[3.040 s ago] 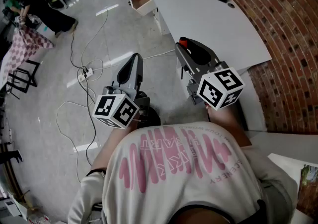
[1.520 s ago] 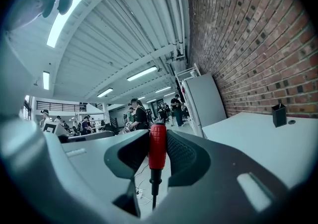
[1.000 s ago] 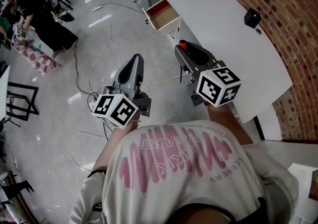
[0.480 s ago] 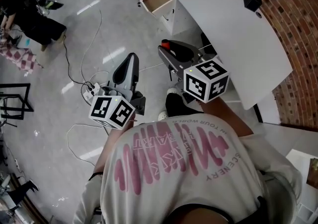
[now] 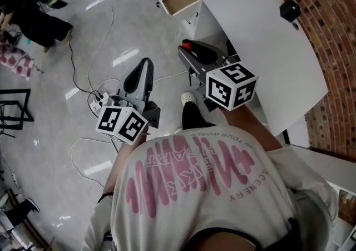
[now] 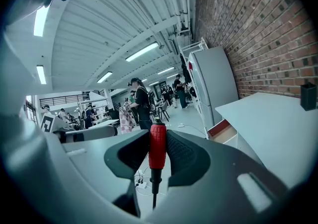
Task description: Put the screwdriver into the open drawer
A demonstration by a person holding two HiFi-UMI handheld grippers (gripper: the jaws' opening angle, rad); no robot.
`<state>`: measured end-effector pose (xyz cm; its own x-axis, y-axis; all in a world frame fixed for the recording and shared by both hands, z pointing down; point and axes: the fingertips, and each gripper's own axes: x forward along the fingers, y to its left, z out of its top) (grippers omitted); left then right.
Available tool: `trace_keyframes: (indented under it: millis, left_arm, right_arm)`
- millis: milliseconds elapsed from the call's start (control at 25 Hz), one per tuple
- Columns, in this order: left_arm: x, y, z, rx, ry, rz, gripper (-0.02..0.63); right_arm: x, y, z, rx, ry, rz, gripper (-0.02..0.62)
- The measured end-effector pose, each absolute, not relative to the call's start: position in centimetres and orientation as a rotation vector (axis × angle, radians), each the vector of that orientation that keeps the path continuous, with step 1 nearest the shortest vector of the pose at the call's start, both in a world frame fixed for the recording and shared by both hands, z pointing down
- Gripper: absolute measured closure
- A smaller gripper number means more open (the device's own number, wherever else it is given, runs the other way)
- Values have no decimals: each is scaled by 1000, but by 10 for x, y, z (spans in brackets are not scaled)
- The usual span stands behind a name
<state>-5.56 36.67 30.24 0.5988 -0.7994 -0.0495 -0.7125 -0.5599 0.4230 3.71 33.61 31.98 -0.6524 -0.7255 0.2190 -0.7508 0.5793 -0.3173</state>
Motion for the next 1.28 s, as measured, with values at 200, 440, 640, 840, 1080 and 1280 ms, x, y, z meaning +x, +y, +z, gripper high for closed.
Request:
trace_keyframes:
  millis: [200, 440, 640, 840, 1080, 1280]
  left_arm:
    - [-58, 315, 301, 2449, -1257, -344, 606]
    - [-37, 255, 289, 2475, -1251, -337, 604]
    - [-21, 211, 280, 2494, -1249, -333, 604]
    - [-3, 174, 284, 2495, -1240, -329, 604]
    - [7, 134, 282, 2505, -1243, -351, 604]
    - [12, 109, 290, 2485, -1262, -365, 604]
  right_arm:
    - [47, 284, 315, 1285, -2740, 586, 472]
    - [59, 222, 302, 1267, -2772, 600, 472]
    - [70, 176, 295, 1246, -2786, 576, 472]
    - [80, 139, 297, 1200, -2797, 549, 472]
    - [87, 101, 300, 1174, -2793, 546, 472]
    - [93, 78, 308, 1155, -2786, 540, 472]
